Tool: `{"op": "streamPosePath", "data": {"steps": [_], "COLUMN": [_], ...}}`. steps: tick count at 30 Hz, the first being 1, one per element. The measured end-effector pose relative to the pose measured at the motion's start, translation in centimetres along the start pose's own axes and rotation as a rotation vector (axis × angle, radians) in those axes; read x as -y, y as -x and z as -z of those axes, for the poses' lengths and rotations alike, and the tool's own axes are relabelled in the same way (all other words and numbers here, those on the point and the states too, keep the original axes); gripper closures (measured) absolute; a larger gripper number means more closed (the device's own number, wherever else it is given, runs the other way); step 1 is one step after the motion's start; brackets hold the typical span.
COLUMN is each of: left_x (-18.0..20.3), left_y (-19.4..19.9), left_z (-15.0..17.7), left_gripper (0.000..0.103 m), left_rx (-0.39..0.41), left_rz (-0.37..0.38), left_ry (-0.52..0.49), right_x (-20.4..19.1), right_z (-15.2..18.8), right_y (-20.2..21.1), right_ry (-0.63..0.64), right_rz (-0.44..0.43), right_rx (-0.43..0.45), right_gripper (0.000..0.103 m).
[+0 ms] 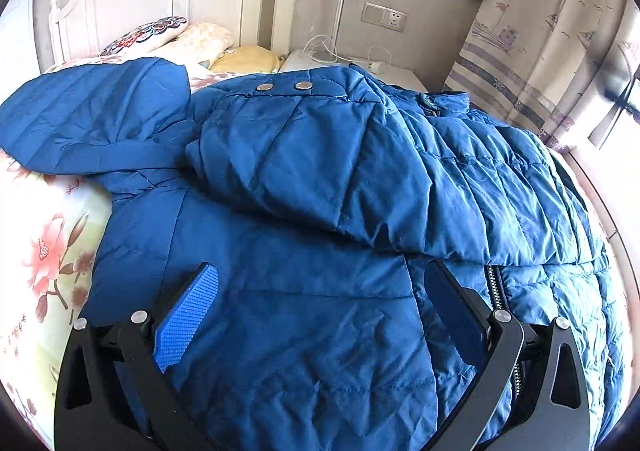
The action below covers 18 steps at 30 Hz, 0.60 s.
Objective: Fold large clothes
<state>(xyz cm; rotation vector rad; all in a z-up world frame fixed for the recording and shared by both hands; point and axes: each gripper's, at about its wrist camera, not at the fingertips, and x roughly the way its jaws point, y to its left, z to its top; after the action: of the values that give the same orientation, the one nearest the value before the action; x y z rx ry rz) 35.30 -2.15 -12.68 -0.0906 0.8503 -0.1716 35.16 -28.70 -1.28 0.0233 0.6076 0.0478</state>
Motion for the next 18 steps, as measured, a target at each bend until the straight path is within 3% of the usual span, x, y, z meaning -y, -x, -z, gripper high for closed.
{"op": "streamPosePath", "data": {"steps": [5,7,9,13,17,18], "left_x": [-1.3,-2.0,-2.8,-4.3,-7.1,-7.8], "left_y": [0.3,0.7,1.6,2.0,-2.2,-3.5], "left_z": [-0.4,-0.9,-2.1,-5.4,-8.5,-8.6], "left_gripper": [0.004,0.004,0.004,0.004,0.005,0.006], "left_rx": [0.007,0.007,0.022,0.019,-0.107,-0.154], "left_rz": [0.041,0.039,0.005,-0.086,-0.080,-0.039], "left_ry": [0.053,0.084,0.113,0.135,0.230,0.270], "right_x": [7.9,10.2,11.3,11.5,11.9,12.0], "right_z": [7.4,8.7,8.7,9.2,9.3,9.4], "right_y": [-3.7,-4.1,-3.5,-4.0,-4.5,-4.4], "right_ry": [-0.081,-0.181,-0.250,-0.254,-0.266,-0.273], "right_rz": [0.222,0.147,0.139,0.126,0.112,0.105], "right_rx": [-0.237,-0.240,-0.207,-0.203,-0.194,-0.190], "right_gripper": [0.031,0.031,0.031,0.031,0.031,0.031]}}
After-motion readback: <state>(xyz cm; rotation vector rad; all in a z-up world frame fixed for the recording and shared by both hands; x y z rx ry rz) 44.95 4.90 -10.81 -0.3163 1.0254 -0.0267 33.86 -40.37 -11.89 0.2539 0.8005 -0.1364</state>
